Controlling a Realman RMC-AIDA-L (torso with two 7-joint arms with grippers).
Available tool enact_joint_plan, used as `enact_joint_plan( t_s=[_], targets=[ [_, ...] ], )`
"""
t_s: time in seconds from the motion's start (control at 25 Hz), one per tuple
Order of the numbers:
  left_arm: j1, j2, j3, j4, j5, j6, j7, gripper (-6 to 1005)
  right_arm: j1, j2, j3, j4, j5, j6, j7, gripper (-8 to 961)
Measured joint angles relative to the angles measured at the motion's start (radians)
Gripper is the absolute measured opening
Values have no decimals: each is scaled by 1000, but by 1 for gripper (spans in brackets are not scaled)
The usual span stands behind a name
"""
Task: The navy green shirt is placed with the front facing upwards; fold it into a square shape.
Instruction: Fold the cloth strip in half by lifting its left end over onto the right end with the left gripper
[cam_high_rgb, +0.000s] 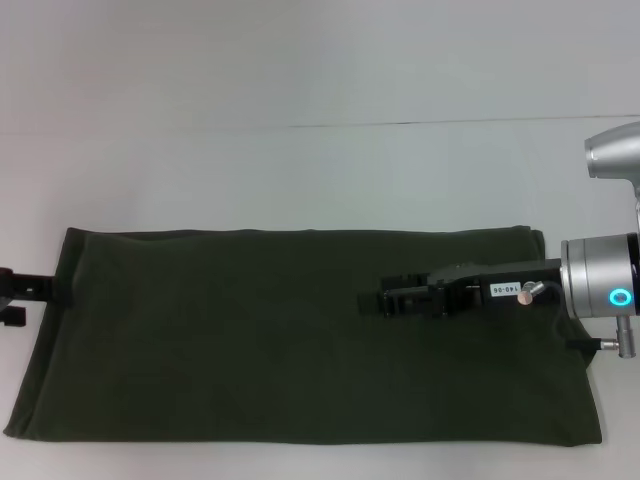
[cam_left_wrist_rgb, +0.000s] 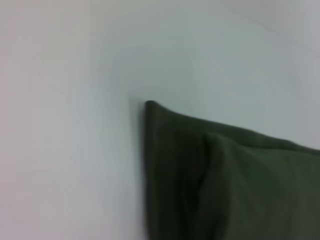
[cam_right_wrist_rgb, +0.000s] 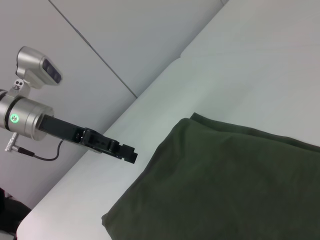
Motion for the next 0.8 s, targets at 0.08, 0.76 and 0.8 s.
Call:
enact_joint_plan(
  t_s=[0.08, 0.76, 0.8],
  targets=[
    [1, -1, 4, -2, 19, -15, 0, 895, 0, 0, 0, 0, 0, 1, 0, 765],
    [10, -11, 9, -24, 27, -63, 15, 897, -1, 1, 0, 1, 0, 1, 4, 766],
    [10, -12, 9, -24, 27, -65, 19, 897, 0, 1, 0, 1, 0, 1, 5, 766]
  ],
)
